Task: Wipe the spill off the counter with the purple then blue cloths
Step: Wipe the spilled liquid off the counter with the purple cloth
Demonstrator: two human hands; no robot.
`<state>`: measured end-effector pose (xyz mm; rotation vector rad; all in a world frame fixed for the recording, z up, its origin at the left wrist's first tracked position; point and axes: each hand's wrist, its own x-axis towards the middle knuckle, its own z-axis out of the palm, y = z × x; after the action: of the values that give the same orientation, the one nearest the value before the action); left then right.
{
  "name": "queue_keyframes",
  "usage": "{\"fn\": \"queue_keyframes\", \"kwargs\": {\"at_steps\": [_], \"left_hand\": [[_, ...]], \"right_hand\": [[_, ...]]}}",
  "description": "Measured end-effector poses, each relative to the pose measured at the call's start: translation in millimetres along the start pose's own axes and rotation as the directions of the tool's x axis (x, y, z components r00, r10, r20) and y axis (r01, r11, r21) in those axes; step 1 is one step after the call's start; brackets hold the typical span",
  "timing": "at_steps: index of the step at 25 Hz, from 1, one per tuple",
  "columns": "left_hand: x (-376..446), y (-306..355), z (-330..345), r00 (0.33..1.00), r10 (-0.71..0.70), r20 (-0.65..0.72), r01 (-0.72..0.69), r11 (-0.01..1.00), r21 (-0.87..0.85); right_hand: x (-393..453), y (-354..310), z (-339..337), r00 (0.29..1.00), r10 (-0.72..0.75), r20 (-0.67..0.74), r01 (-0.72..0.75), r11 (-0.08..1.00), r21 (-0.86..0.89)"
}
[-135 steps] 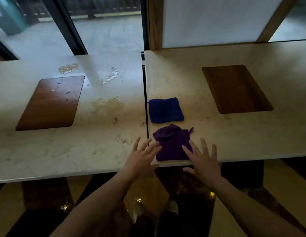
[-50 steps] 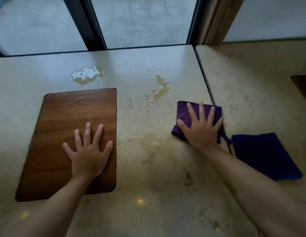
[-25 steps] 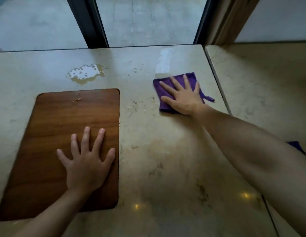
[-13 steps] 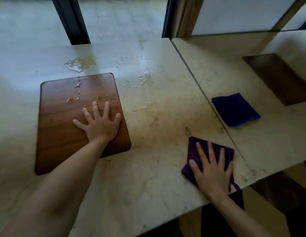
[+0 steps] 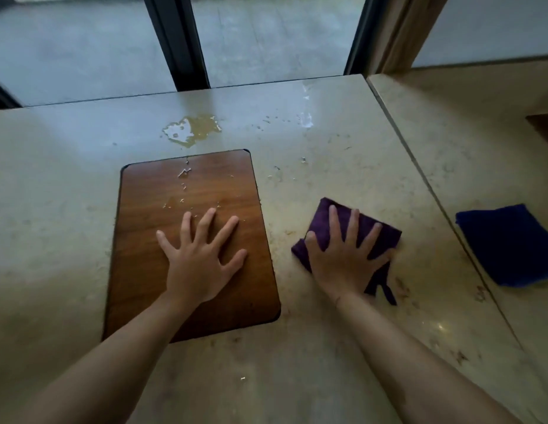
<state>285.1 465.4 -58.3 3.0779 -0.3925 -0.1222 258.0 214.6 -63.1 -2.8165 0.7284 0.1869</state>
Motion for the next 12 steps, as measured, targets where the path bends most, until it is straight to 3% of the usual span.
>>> {"fn": "queue_keyframes", "kwargs": {"at_steps": [2,12], "left_hand": [[1,1,0,1.000,-0.010,0.018,0.010,1.000,0.011],[7,0,4,0.995,-0.031,0.090,0.030,1.000,0.009]], "right_hand": [[58,-25,-5,0.998,0.028,-0.053,-0.028,1.000,-0.003],[352,-133,-52,0.995,-0.059,0.082,0.060,0.998,-0.013]]}}
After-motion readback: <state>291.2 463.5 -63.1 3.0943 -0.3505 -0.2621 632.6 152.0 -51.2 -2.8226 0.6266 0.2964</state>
